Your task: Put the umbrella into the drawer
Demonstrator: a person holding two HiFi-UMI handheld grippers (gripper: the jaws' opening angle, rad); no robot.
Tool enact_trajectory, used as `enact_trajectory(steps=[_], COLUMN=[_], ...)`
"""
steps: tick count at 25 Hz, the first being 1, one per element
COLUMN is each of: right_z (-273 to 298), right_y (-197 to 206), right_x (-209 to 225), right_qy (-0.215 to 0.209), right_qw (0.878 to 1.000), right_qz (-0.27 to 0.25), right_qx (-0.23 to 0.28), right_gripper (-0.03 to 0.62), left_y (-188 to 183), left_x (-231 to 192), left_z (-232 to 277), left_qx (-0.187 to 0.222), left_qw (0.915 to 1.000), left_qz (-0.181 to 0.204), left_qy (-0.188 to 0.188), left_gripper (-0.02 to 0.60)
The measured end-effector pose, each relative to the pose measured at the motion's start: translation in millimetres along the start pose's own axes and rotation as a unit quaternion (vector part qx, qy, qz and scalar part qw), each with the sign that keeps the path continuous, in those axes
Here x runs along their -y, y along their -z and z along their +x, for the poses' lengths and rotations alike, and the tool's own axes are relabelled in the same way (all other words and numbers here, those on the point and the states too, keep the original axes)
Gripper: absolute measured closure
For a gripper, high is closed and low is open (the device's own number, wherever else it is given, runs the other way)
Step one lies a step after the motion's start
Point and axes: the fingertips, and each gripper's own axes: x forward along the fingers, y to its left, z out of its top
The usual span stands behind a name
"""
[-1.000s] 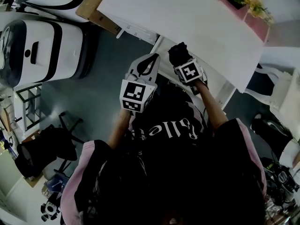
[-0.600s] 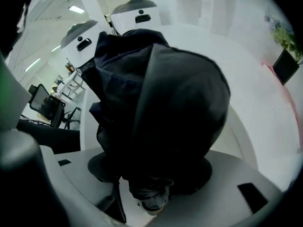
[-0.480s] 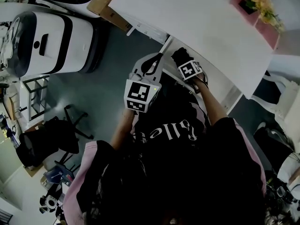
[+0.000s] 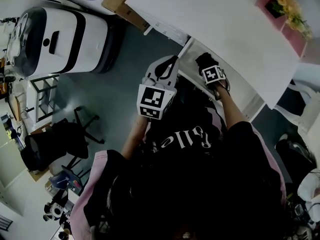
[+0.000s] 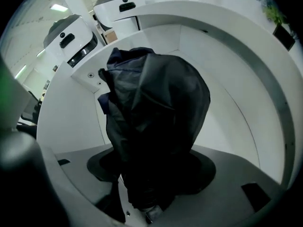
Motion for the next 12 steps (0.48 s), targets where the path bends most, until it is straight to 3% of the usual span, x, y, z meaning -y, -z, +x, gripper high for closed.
enact_trajectory(steps=[5,12], right_z=[-5.1,-47.1], right_y=[3.9,1.1], right_x=[0.3,-12.2], right_qy=[0.001,0.018], right_qw=[1.000,0.999], right_qz=[0.016,0.025], right_qx=[0.001,0.039], right_gripper=[0.307,0.307], left_y=[-4.8,-1.8], left_x=[-3.4,-5.0], left_z=[-0.2,4.7], left_qx=[0.005,0.001], left_qw=[1.0000,0.9991], left_qz=[0.000,0.006], left_qy=[0.003,0.042], left_gripper=[0.565,0.565])
